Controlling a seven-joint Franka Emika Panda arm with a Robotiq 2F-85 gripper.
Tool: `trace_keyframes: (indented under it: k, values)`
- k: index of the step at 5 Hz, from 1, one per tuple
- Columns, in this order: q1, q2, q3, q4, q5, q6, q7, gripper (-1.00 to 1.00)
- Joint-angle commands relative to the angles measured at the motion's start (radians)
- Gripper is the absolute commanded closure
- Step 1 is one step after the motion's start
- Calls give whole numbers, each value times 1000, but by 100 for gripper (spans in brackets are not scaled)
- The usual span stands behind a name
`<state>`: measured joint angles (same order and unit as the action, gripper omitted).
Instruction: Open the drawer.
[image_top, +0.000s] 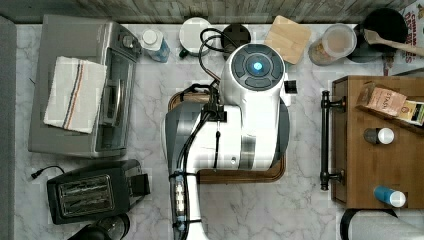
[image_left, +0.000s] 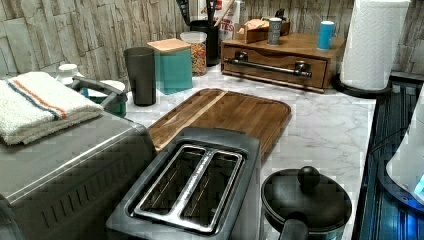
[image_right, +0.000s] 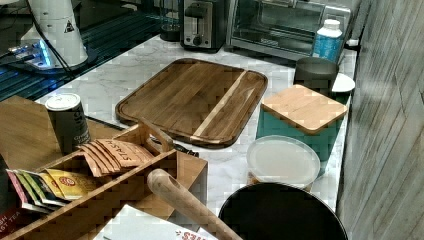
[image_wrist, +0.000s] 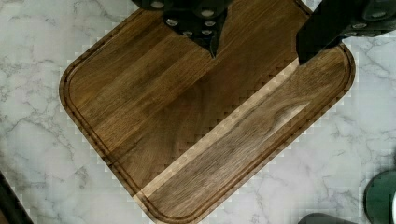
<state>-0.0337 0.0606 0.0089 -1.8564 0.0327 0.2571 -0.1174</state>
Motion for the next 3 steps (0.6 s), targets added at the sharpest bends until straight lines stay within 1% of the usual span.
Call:
trace_keyframes:
  k: [1, 2, 3]
  values:
    - [0, 0, 0, -10, 3, 6, -1, -100]
    - [-19, -48, -12, -89, -20, 31, -192, -100]
    - [-112, -111, 28, -209, -102, 144, -397, -100]
